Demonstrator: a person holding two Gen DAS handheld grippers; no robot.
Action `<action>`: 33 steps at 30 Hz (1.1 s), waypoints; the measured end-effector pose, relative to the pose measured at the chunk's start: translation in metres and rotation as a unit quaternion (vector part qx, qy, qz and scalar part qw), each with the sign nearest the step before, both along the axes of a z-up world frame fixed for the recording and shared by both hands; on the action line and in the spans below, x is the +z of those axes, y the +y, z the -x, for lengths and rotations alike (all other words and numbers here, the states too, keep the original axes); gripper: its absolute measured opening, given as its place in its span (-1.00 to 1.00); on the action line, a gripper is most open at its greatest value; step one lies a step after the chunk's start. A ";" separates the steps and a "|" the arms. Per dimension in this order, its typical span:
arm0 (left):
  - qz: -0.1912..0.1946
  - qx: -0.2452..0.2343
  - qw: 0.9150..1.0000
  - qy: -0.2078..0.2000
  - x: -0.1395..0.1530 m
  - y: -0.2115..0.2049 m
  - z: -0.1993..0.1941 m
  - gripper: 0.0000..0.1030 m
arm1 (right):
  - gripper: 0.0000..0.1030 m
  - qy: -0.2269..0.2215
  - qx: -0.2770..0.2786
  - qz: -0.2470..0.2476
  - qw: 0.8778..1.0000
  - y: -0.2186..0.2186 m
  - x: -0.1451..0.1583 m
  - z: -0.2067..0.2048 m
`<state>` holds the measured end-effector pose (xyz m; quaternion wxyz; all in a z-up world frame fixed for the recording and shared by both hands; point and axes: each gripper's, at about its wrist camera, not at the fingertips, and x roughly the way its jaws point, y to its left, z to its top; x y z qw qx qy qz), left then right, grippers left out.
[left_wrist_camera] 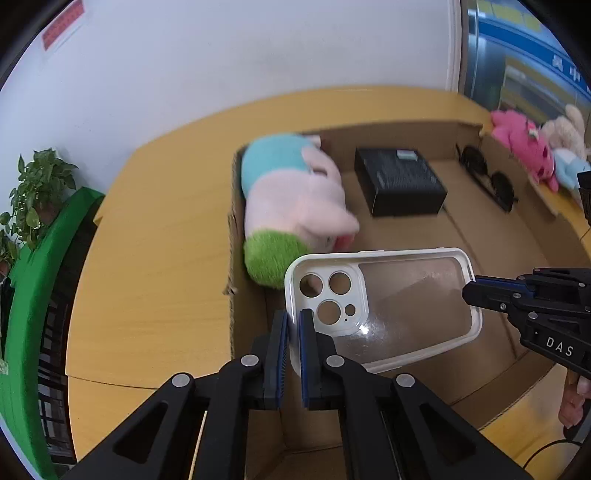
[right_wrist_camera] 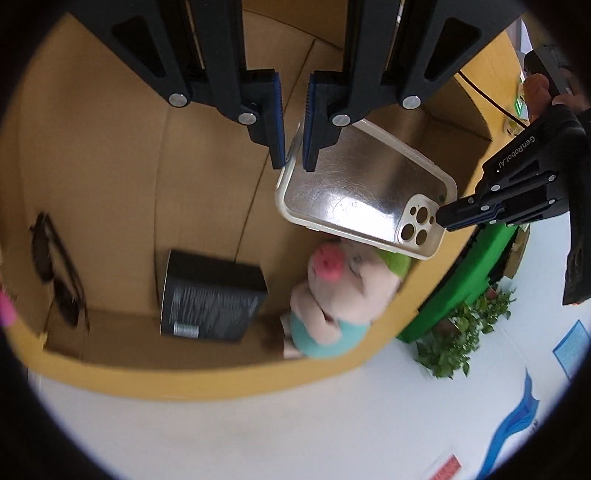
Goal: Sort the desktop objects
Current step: 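Lower the phone case into the box and open the right gripper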
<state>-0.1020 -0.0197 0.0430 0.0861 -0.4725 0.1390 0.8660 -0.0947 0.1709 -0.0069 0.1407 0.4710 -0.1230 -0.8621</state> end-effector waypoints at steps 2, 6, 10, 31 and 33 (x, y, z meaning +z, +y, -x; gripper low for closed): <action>0.023 -0.002 1.000 -0.010 -0.012 0.000 0.002 -0.95 | -0.82 -0.025 0.007 -0.002 1.000 -0.006 -0.011 0.001; 0.057 0.002 0.998 -0.032 -0.029 -0.001 0.009 -0.95 | -0.81 -0.067 0.006 0.017 0.998 -0.009 -0.026 0.007; 0.096 0.001 0.994 -0.061 -0.046 0.001 0.013 -0.95 | -0.81 -0.084 0.001 0.023 0.996 -0.011 -0.026 0.010; 0.008 0.045 0.994 0.098 0.033 -0.020 -0.056 0.31 | 0.01 0.046 -0.043 -0.040 0.997 0.021 0.032 -0.054; -0.025 0.056 0.983 0.170 0.058 -0.025 -0.091 0.58 | 0.47 0.099 -0.066 -0.074 0.990 0.032 0.053 -0.079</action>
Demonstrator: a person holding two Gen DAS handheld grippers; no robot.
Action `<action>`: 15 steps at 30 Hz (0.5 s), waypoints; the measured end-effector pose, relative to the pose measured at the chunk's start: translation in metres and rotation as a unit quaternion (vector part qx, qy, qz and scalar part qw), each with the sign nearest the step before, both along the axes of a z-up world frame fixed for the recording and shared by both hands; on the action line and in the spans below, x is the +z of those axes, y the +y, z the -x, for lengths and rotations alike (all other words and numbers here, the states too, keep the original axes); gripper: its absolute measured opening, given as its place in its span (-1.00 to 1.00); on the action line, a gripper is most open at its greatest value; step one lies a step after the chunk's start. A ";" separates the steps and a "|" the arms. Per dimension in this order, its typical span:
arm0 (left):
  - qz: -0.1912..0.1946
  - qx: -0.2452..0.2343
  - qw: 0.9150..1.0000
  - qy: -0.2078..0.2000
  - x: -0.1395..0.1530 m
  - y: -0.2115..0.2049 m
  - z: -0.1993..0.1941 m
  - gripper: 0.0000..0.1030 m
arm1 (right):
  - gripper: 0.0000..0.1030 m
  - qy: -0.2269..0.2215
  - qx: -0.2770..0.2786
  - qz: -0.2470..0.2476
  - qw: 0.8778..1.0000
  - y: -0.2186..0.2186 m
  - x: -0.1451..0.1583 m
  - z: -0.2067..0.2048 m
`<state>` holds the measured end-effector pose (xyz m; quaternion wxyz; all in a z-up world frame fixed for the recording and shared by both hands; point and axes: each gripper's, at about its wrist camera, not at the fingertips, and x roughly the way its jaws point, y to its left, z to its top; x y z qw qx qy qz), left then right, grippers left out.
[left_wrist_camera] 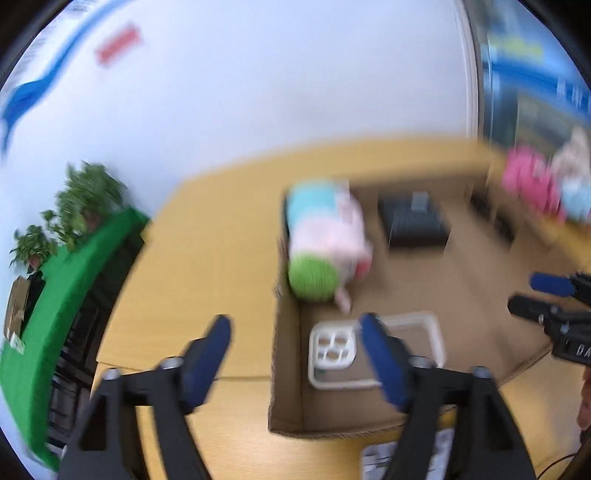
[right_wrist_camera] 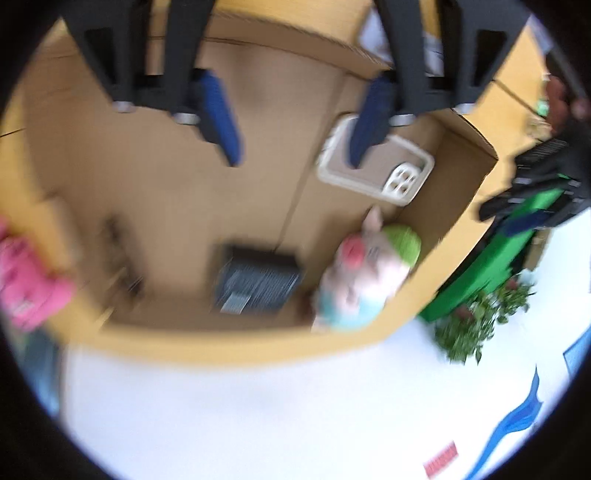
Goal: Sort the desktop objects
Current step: 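Lower the phone case into the box and open the right gripper, then move the right gripper to the grey phone stand and grasp it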
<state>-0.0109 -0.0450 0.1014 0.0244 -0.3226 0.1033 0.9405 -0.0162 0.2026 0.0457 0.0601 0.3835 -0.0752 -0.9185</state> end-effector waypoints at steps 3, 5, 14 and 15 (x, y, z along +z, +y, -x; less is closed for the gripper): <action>-0.044 0.000 0.996 0.076 0.021 0.001 -0.041 0.89 | 0.51 0.069 -0.040 -0.022 0.997 0.016 0.023 -0.039; -0.063 -0.007 0.992 0.108 0.027 0.004 -0.055 0.98 | 0.51 0.107 -0.057 -0.036 0.992 0.021 0.032 -0.056; -0.073 -0.027 0.989 0.124 0.018 0.040 -0.095 0.98 | 0.51 0.123 -0.058 -0.084 0.987 0.014 0.021 -0.097; -0.071 -0.026 0.989 0.123 0.017 0.041 -0.097 0.98 | 0.51 0.117 -0.055 -0.078 0.989 0.014 0.019 -0.097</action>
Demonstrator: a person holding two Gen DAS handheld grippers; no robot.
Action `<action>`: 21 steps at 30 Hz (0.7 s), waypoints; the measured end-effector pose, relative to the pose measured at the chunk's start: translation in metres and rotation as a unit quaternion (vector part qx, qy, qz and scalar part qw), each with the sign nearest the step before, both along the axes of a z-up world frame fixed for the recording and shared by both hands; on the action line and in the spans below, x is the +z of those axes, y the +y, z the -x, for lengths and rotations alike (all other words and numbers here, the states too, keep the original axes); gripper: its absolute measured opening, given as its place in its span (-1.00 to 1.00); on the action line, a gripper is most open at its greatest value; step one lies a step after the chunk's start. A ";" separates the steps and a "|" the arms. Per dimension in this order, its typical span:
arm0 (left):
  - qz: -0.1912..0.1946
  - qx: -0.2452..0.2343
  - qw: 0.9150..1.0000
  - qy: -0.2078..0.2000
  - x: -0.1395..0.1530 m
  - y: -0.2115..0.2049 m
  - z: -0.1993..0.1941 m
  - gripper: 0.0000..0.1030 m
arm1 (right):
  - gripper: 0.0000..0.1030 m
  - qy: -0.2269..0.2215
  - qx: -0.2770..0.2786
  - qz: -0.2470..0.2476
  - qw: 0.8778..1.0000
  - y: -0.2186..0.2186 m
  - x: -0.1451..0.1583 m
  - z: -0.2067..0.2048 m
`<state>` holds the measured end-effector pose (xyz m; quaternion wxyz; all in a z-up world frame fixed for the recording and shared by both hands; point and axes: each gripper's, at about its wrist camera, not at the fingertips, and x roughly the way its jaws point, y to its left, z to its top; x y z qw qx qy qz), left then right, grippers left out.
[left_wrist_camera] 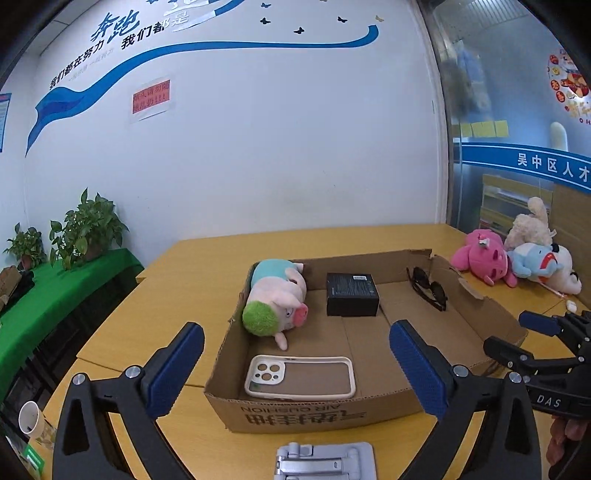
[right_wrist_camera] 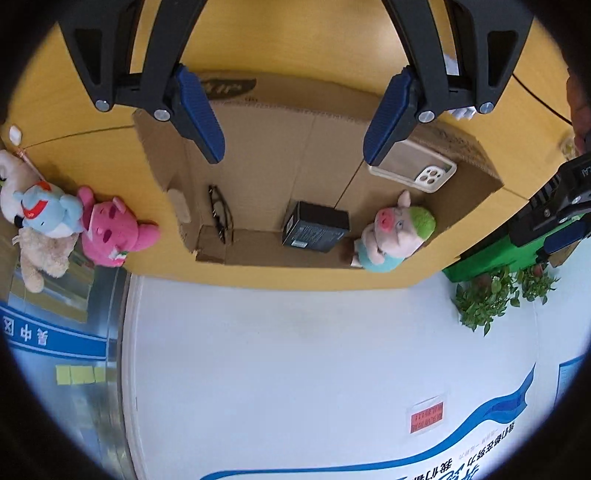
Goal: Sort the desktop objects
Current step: 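Move the right gripper to the grey phone stand and grasp it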
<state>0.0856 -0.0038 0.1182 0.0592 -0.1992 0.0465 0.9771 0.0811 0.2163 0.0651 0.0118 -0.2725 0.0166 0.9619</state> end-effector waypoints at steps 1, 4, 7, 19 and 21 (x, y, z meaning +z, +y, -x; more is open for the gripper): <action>0.004 0.000 1.000 -0.003 -0.001 0.001 -0.001 0.98 | 0.51 -0.002 0.001 0.003 1.000 -0.002 -0.002 -0.001; 0.013 -0.001 1.000 -0.007 -0.005 0.004 -0.006 0.98 | 0.51 -0.007 0.003 0.004 1.000 -0.004 -0.005 -0.007; 0.017 -0.005 1.000 -0.008 -0.007 0.003 -0.010 0.98 | 0.51 -0.011 0.008 0.018 1.000 -0.006 -0.008 -0.008; 0.009 -0.021 0.992 -0.122 -0.056 -0.031 0.004 0.98 | 0.51 -0.082 0.123 0.049 0.988 -0.046 -0.036 0.001; 0.007 -0.030 0.990 -0.141 -0.067 -0.038 0.006 0.98 | 0.51 -0.106 0.153 0.053 0.981 -0.061 -0.050 0.005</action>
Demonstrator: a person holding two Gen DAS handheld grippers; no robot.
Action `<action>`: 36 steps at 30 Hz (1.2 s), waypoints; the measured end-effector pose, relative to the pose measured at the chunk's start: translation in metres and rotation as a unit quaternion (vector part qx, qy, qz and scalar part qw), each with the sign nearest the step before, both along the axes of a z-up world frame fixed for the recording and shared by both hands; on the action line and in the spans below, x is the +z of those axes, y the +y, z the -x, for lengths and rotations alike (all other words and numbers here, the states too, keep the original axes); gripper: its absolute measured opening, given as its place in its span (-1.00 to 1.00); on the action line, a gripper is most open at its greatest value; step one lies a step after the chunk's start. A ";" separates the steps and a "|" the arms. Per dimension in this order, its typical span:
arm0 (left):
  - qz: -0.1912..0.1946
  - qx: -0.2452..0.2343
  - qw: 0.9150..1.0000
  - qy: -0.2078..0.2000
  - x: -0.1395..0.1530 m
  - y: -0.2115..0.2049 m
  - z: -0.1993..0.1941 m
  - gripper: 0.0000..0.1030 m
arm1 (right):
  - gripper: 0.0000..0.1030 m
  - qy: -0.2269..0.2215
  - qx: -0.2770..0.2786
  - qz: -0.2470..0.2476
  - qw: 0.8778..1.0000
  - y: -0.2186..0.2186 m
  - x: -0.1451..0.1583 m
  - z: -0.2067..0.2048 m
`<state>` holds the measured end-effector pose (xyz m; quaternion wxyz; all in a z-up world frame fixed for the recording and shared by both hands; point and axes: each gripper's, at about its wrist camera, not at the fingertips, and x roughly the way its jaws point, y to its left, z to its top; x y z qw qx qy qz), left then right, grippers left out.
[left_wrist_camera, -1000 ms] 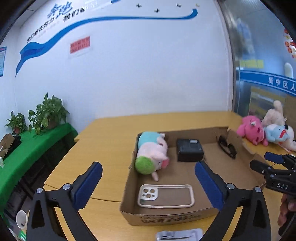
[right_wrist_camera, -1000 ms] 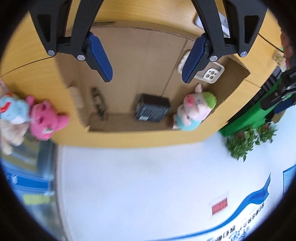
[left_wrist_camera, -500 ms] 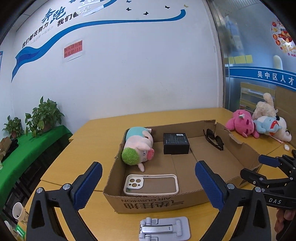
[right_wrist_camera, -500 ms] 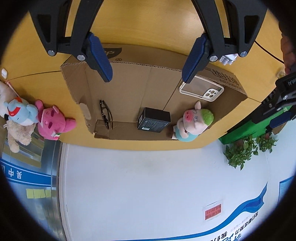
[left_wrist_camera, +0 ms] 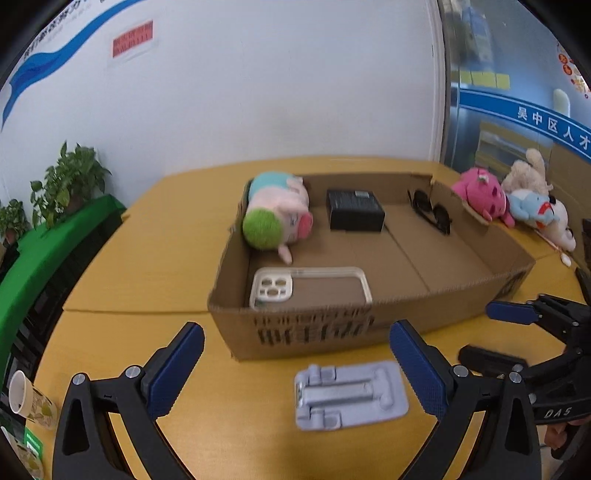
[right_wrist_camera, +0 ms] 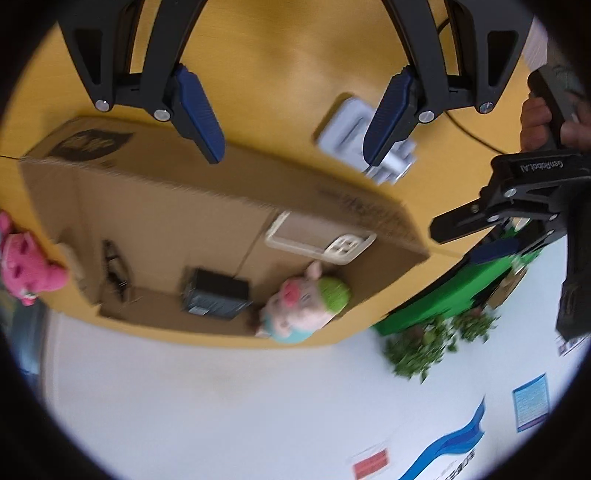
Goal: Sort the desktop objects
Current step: 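Move the right gripper to the grey phone stand and grasp it, then lift the phone stand with the right gripper over the cardboard box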
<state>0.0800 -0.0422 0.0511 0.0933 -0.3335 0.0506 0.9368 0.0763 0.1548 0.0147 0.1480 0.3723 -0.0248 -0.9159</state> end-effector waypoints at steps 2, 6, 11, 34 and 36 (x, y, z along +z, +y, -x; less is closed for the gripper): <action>-0.013 -0.012 1.000 -0.018 -0.010 -0.007 0.000 0.98 | 0.51 -0.029 0.023 0.002 0.999 -0.015 -0.015 0.005; -0.050 -0.024 0.996 -0.063 -0.033 -0.021 0.004 0.94 | 0.50 -0.066 0.056 -0.008 0.996 -0.037 -0.037 0.012; -0.048 -0.038 0.994 -0.095 -0.056 -0.022 0.007 0.74 | 0.14 -0.087 0.061 -0.015 0.994 -0.047 -0.052 0.020; -0.046 -0.070 0.982 -0.167 -0.089 0.021 0.010 -0.25 | -0.33 -0.115 0.072 0.023 0.990 -0.022 -0.061 0.023; -0.048 -0.068 0.982 -0.169 -0.089 0.027 0.007 -0.25 | -0.32 -0.117 0.069 0.027 0.990 -0.015 -0.061 0.018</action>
